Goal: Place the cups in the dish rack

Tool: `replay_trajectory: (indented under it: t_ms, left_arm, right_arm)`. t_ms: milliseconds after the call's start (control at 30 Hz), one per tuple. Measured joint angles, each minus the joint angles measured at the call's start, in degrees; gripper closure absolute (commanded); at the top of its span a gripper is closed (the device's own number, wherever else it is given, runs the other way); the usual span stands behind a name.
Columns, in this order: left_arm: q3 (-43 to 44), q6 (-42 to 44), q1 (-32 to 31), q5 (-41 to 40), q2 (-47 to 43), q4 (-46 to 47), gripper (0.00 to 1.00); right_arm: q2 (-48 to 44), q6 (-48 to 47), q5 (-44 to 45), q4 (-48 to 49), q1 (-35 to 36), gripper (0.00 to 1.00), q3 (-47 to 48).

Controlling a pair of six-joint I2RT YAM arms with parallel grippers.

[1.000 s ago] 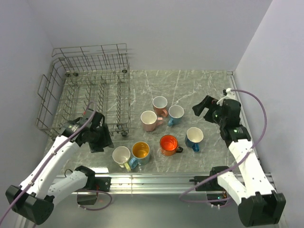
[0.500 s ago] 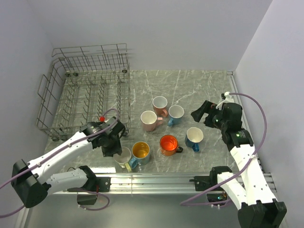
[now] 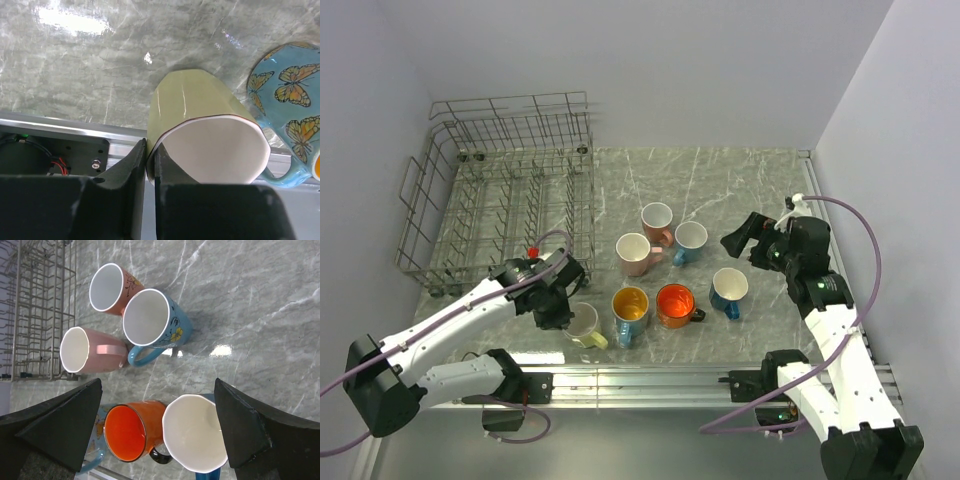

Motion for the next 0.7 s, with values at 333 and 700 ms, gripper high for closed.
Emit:
replay_trajectory:
  t_ms: [333, 700]
  left_arm:
    - [2.82, 1.70, 0.00, -1.55, 0.11, -3.80, 1.00]
    - [28.55, 4.24, 0.00, -4.39, -0.22, -12.44, 1.00]
  right_arm:
    - [0.35, 2.89, -1.44, -0.20, 0.00, 0.00, 0.81]
    - [6.32, 16.70, -5.84, 0.55, 4.28, 0.00, 15.76]
